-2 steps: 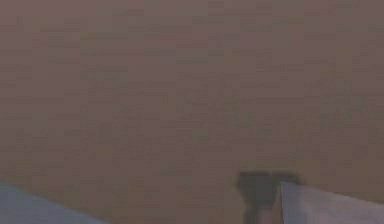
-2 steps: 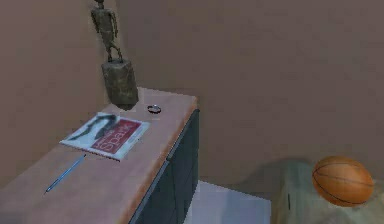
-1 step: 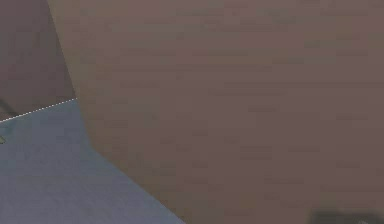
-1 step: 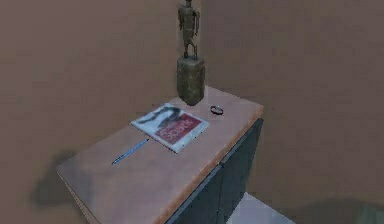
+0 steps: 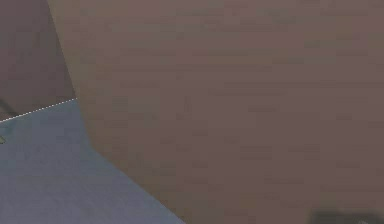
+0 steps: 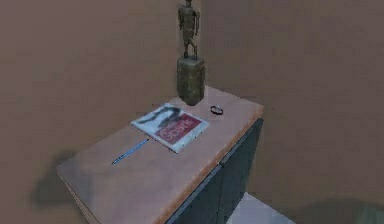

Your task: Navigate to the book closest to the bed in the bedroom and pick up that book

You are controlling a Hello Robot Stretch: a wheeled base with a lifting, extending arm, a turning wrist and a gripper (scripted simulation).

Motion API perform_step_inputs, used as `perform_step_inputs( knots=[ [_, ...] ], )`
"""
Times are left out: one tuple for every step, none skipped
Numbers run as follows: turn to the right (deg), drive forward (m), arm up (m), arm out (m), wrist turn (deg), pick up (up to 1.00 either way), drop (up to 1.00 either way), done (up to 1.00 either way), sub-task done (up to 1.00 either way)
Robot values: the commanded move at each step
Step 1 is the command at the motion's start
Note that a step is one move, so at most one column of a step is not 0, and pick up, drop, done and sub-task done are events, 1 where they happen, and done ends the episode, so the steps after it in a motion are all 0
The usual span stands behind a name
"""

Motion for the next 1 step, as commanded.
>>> perform_step_inputs(
  knots=[
    [0.0, 0.0, 0.38, 0.0, 0.0, 0.0, 0.0, 0.0, 0.0]
  ],
)
